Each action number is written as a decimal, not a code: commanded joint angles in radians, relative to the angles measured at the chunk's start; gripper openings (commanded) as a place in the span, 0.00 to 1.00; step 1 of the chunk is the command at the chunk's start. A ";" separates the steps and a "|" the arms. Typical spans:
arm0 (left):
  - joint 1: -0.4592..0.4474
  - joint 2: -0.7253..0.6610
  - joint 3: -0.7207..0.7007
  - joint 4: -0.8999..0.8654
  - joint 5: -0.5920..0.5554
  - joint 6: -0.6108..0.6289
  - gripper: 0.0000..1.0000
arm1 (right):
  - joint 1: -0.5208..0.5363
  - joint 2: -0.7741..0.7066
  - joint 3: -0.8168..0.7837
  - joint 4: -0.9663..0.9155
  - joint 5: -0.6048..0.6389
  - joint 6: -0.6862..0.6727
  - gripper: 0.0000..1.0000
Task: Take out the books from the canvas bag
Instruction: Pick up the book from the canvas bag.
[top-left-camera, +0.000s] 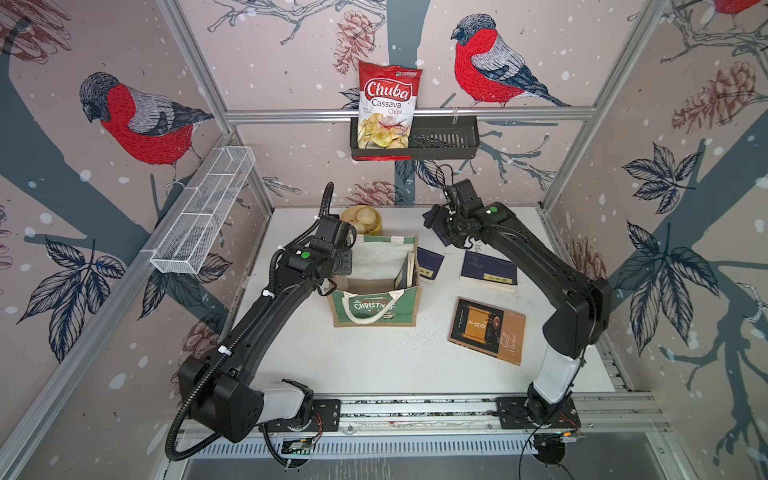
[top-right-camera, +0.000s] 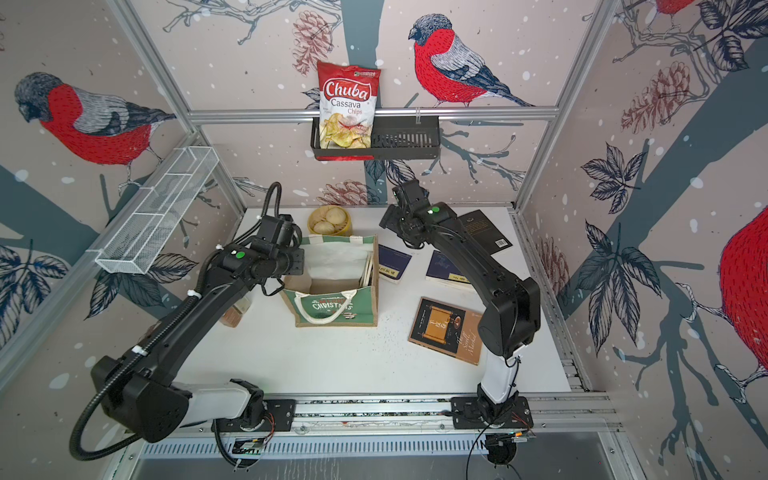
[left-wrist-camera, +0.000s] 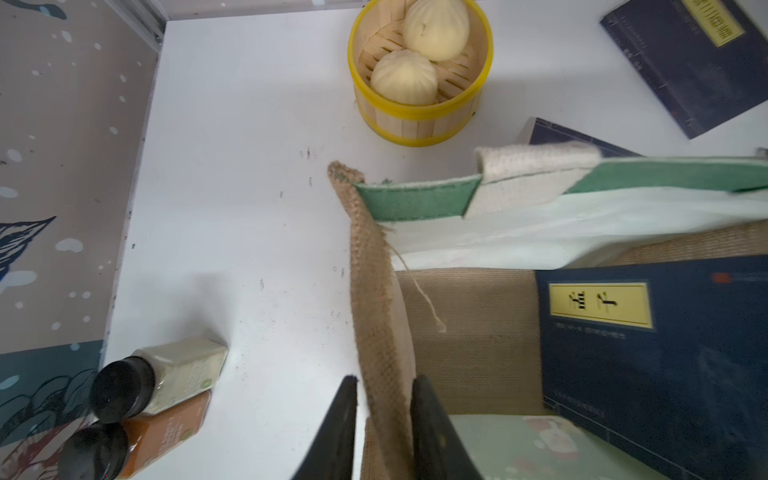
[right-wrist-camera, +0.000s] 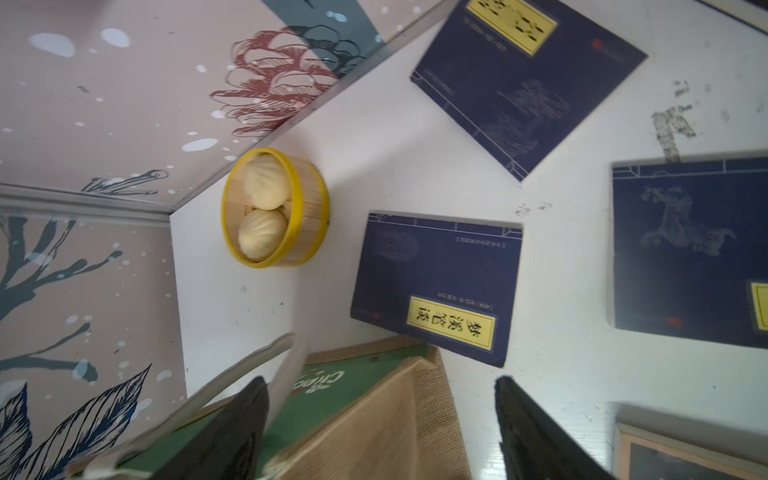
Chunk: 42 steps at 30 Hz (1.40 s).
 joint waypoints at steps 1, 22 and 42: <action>0.002 -0.024 -0.006 0.044 0.073 0.020 0.31 | 0.060 0.075 0.219 -0.275 -0.001 -0.098 0.84; -0.053 -0.050 -0.071 0.081 0.115 0.023 0.32 | 0.287 0.178 0.332 -0.501 -0.171 -0.053 0.72; -0.111 -0.058 -0.098 0.077 0.058 0.021 0.30 | 0.255 0.238 0.264 -0.480 -0.135 -0.037 0.73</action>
